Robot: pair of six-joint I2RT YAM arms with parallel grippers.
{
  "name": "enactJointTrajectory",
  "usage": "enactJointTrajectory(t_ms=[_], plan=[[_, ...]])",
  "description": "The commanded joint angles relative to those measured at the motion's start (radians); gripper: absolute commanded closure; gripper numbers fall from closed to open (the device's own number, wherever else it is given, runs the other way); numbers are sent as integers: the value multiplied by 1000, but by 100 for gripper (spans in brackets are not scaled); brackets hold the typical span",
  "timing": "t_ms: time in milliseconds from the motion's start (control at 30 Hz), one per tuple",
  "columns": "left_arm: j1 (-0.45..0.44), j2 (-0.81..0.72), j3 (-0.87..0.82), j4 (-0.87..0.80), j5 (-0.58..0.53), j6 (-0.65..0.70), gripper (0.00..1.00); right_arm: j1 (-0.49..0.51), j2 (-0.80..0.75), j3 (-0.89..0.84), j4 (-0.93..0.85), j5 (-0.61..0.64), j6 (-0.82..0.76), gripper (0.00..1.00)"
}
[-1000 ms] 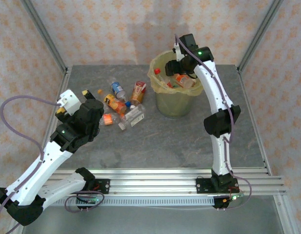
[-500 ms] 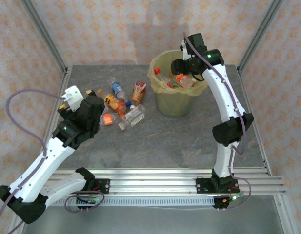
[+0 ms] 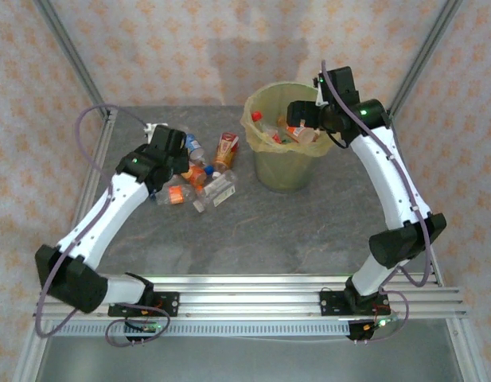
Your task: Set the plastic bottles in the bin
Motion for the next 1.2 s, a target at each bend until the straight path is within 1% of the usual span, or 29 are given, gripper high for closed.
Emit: enactJointTrajectory(t_ms=[0, 100, 200, 267, 367, 500, 567, 767, 933, 1167], plan=[[30, 83, 113, -123, 114, 194, 2, -2, -39, -33, 31, 68, 34, 1], [42, 148, 154, -179, 139, 287, 7, -3, -62, -55, 38, 94, 42, 1], [47, 193, 155, -227, 168, 365, 8, -2, -90, -80, 49, 127, 48, 1], [46, 222, 154, -259, 179, 401, 11, -3, -106, -102, 61, 146, 50, 1], [47, 248, 142, -269, 169, 432, 11, -2, -135, -135, 84, 170, 51, 1], [48, 272, 122, -262, 155, 452, 11, -3, -172, -178, 114, 200, 55, 1], [46, 288, 114, -266, 175, 463, 19, -3, -187, -199, 131, 219, 55, 1], [42, 361, 84, -248, 240, 486, 20, -2, -211, -228, 158, 232, 66, 1], [41, 395, 64, -224, 272, 503, 21, -2, -220, -235, 159, 242, 67, 1], [42, 464, 68, -221, 258, 497, 21, -3, -224, -242, 163, 252, 70, 1]])
